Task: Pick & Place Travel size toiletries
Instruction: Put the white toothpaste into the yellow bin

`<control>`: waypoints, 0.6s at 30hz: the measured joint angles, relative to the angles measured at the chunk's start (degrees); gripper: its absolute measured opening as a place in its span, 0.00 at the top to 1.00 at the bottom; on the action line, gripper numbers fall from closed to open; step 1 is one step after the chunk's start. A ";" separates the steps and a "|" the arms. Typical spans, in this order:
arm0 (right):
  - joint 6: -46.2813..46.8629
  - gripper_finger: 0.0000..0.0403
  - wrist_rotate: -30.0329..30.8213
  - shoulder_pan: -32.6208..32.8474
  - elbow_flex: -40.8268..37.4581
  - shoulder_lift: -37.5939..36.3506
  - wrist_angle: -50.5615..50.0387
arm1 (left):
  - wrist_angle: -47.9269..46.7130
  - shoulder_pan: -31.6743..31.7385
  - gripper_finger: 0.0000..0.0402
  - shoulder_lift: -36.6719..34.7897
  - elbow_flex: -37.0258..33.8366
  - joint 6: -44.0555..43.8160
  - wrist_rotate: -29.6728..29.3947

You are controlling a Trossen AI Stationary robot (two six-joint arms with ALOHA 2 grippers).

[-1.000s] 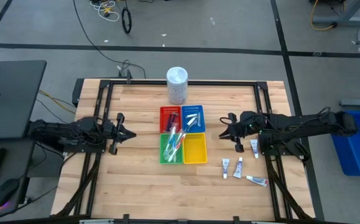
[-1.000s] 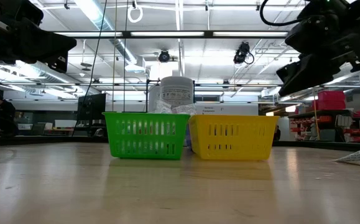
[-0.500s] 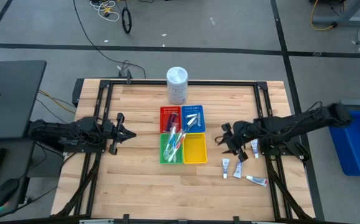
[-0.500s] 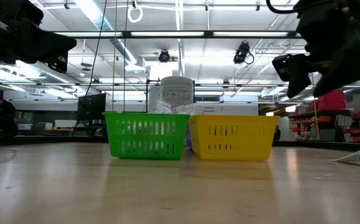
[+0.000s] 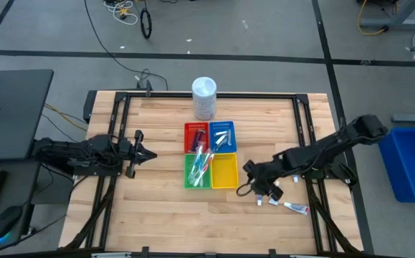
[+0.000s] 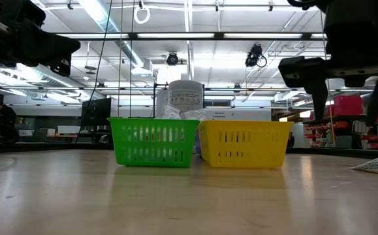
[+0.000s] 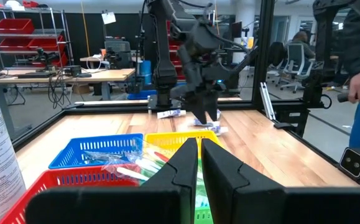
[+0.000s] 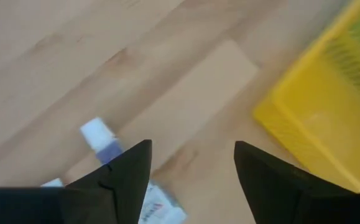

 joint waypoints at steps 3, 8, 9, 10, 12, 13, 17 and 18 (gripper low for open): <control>-0.90 0.40 0.01 1.69 2.04 2.97 -2.47 | -0.08 0.02 0.93 0.00 0.00 0.00 0.00; -4.04 0.42 0.09 4.94 2.94 4.88 -8.72 | 0.01 0.02 0.93 -0.01 -0.02 0.00 0.00; -4.77 0.42 0.07 5.67 2.97 4.99 -10.04 | 0.02 0.02 0.93 -0.02 0.00 0.00 0.00; -5.45 0.43 0.07 6.32 2.97 5.03 -11.49 | -0.02 0.00 0.93 0.00 0.00 -0.02 0.00; -6.79 0.44 0.94 7.37 2.97 5.42 -12.96 | 0.00 0.02 0.93 -0.02 0.00 0.00 -0.02; -7.15 0.44 1.97 7.76 2.97 5.53 -13.17 | 0.00 0.01 0.93 -0.01 0.00 -0.02 0.00; -7.99 0.45 4.95 8.27 2.97 5.47 -12.60 | 0.02 0.01 0.93 -0.01 -0.01 -0.01 0.00; -8.50 0.45 4.98 8.34 2.97 5.47 -12.63 | -0.01 0.02 0.93 -0.02 0.00 -0.01 0.00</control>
